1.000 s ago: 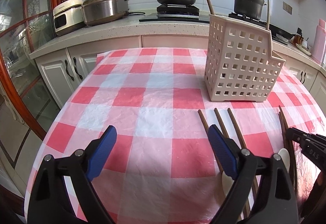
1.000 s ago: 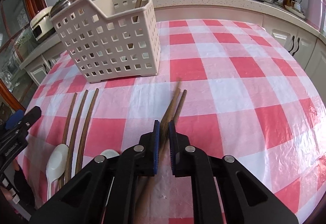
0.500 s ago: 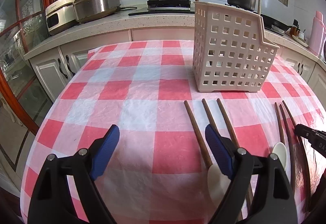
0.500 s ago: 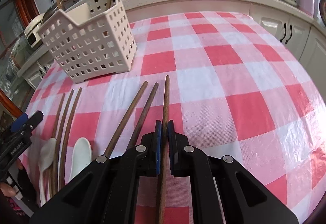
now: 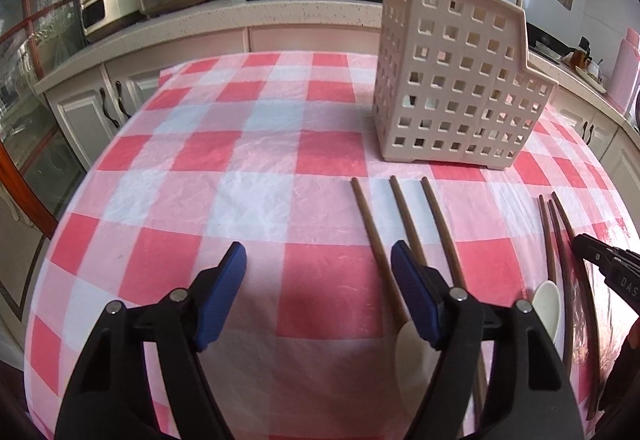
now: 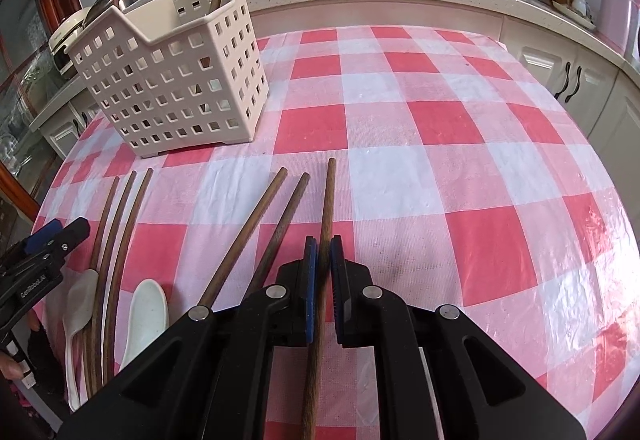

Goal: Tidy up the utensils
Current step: 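Grasp another wooden chopstick with the left tool while the right tool holds its chopstick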

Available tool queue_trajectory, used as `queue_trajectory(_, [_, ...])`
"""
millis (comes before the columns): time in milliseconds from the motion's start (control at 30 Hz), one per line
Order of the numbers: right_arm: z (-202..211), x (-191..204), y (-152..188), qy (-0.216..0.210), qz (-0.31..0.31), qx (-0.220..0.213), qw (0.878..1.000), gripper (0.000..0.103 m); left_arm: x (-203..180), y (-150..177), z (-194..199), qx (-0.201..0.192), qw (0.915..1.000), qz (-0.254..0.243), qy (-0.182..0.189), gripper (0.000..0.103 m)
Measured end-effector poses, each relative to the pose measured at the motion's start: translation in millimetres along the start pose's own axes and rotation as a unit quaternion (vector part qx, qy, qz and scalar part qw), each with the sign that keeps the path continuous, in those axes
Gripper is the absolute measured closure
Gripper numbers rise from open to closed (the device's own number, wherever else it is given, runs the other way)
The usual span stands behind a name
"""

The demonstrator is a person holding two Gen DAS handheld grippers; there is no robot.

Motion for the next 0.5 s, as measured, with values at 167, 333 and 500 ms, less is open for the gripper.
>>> queue_trajectory(167, [-1.5,0.0,-1.9,-0.001,0.006,0.003,1.000,0.094,-13.1,0.3,-7.9,0.020,0.9997,-0.009,0.013,0.051])
queue_trajectory(333, [-2.7,-0.2,-3.9,-0.003,0.015,0.006,1.000,0.094,-18.7,0.6,-14.8,0.034,0.9993,-0.014,0.005,0.068])
queue_trajectory(500, [-5.6,1.1,-6.9,0.006,0.035,0.009,0.999,0.094,-25.3,-0.7,-14.9,0.044,0.9986,-0.026,0.011,0.080])
Point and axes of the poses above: each gripper's, at about its wrist camera, not at the fingertips, and z roughly against the way its jaws point, x to its left, y to its underside, the point moved 5 cm from there along -z, roughly the way its jaws point, and after that the axes turned 3 degrees about -y, right-handed, at the moved point
